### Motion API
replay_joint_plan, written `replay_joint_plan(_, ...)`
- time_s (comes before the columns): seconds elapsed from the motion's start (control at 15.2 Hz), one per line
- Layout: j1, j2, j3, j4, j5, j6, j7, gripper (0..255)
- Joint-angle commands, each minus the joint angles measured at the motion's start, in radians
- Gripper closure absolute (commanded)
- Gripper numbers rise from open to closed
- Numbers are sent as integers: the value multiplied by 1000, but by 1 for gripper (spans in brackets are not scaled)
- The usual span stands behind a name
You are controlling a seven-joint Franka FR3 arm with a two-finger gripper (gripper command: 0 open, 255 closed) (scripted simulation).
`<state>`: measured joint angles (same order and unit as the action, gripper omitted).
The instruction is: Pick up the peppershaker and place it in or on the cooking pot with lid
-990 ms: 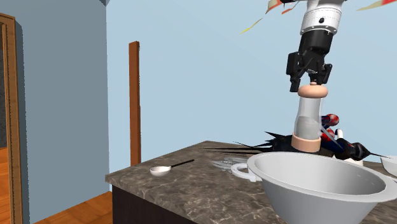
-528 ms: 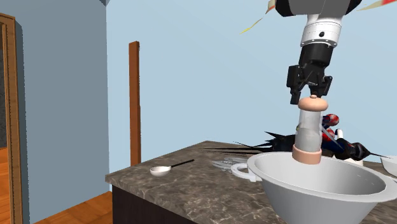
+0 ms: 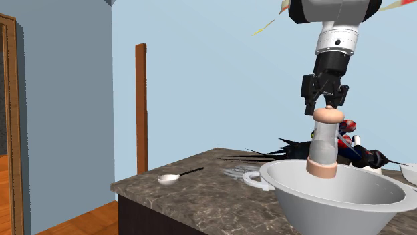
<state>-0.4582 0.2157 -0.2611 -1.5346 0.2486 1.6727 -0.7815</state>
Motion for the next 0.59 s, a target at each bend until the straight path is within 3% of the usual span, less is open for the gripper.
replay_joint_plan(0.0,0,0,0,0,0,0,0,255)
replay_joint_plan(0.07,0,0,0,0,0,0,0,255)
replay_joint_plan(0.13,0,0,0,0,0,0,0,0)
replay_joint_plan(0.46,0,0,0,0,0,0,0,0)
replay_joint_plan(0.53,-5,5,-2,40,1,-35,1,0)
